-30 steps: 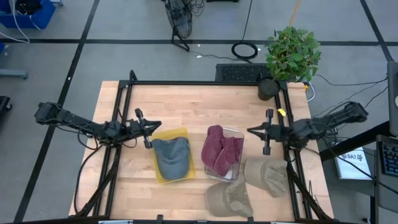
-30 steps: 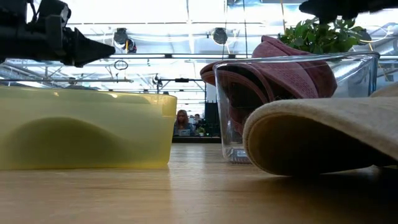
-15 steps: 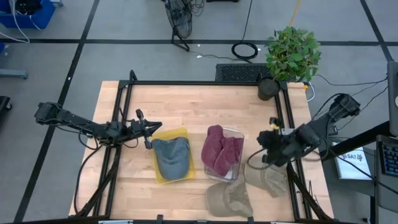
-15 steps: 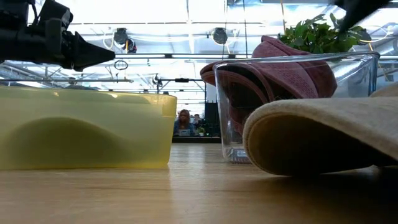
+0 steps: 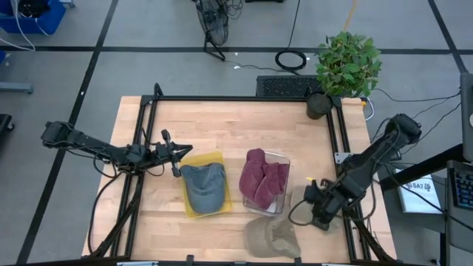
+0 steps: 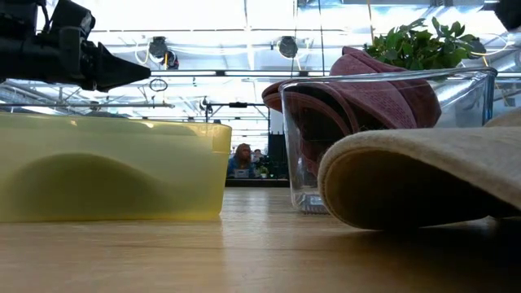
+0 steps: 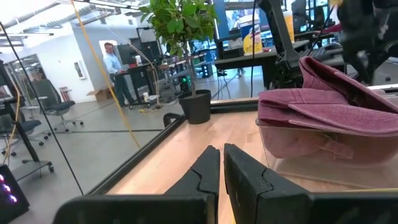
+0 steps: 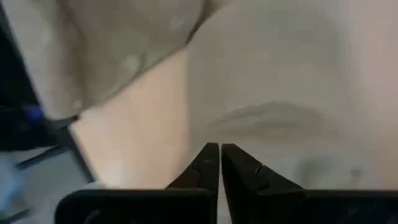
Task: Pick & Place hat
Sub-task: Put the top brown cap into the yellow bin
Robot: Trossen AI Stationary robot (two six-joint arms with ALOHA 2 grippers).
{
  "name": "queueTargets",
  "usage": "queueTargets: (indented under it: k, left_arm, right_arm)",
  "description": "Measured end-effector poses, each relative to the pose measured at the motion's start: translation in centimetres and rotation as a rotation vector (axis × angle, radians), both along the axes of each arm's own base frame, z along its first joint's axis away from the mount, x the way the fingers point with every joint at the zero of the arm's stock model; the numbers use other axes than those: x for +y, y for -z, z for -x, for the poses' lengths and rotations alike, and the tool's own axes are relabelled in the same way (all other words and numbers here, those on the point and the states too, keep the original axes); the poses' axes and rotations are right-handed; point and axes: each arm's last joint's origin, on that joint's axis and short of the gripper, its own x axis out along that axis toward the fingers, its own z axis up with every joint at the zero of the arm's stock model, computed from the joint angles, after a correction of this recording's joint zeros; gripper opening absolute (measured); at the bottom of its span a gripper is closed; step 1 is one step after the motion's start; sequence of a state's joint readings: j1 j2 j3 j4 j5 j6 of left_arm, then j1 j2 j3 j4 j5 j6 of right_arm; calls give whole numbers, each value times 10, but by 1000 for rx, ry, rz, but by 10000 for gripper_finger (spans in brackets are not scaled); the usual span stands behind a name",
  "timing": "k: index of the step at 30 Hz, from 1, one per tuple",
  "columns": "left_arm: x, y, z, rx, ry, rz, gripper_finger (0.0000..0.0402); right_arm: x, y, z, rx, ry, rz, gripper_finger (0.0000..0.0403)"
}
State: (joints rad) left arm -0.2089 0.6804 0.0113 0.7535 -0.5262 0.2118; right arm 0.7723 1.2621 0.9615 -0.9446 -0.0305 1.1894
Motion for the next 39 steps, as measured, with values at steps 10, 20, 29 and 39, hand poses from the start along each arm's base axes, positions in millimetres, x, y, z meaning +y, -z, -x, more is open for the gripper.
queueTargets:
  k: [10,20,29,39]
  left_arm:
    - [0,1,0,18,-2,-25,31]
    - [0,3,0,48,-3,-49,31]
    - [0,4,0,52,-1,-31,31]
    - [0,4,0,54,-1,-35,31]
  right_arm:
    - [-4,25,10,169,149,-62,152]
    - [16,29,15,202,241,-131,243]
    - [20,52,13,243,169,44,229]
    - [19,61,16,326,57,95,77]
